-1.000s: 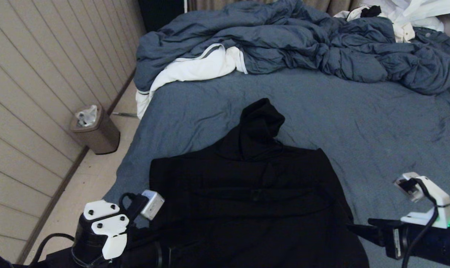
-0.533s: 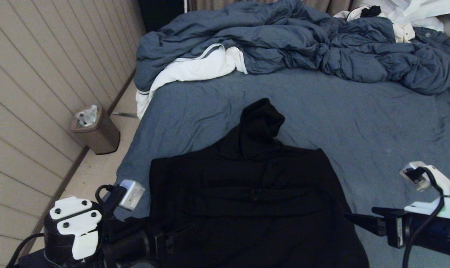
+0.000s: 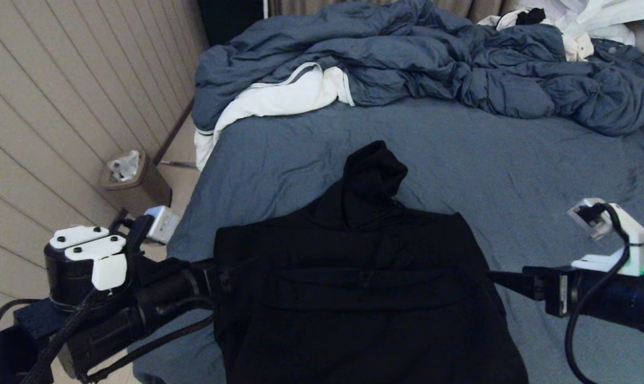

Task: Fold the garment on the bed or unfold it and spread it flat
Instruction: Unfold the black sweatshirt

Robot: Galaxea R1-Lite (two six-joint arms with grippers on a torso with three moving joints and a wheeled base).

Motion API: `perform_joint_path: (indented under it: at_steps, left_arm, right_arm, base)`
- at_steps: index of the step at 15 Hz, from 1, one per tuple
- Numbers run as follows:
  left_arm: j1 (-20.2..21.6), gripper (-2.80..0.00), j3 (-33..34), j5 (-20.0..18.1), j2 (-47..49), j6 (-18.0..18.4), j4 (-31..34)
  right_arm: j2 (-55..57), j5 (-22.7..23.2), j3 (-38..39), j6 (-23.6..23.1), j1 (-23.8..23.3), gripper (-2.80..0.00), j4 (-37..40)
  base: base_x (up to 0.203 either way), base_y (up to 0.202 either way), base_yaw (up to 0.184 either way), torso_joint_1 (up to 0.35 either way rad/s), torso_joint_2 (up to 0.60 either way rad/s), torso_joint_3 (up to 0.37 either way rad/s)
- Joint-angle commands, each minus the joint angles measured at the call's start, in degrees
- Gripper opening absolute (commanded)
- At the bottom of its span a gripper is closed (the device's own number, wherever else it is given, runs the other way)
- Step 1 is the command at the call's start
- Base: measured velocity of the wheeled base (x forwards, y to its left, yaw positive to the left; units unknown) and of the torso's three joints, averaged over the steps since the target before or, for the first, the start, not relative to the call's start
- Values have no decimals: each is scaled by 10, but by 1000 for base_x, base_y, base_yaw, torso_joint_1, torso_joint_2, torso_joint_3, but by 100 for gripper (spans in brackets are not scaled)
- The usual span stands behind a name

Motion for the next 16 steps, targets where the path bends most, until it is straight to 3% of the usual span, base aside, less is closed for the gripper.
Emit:
perform_joint_path:
  at_steps: [1, 3, 6, 9, 10, 13, 16]
  left_arm:
    - [3, -280, -73, 4, 2, -2, 114]
    - [3, -280, -129, 5, 13, -7, 176]
    - [4, -280, -158, 17, 59, -22, 179]
    - [4, -280, -203, 27, 112, -24, 176]
    - [4, -280, -227, 46, 132, -29, 179]
    - [10, -280, -275, 152, 180, -80, 190]
    - [32, -280, -275, 151, 165, -82, 188]
  right_arm:
    - [41, 1, -18, 6, 20, 0, -2]
    - [76, 0, -48, 16, 52, 0, 1]
    - [149, -3, -116, 33, 108, 0, 20]
    - [209, -42, -190, 96, 172, 0, 42]
    - [228, -80, -205, 110, 194, 0, 44]
    - [286, -148, -234, 119, 244, 0, 44]
    - [308, -174, -272, 120, 252, 0, 48]
  base:
    - [0, 0, 0, 0, 0, 0]
    - [0, 0, 0, 0, 0, 0]
    - [0, 0, 0, 0, 0, 0]
    - [0, 0, 0, 0, 0, 0]
    - [0, 0, 0, 0, 0, 0]
    - [0, 0, 0, 0, 0, 0]
    - [0, 0, 0, 0, 0, 0]
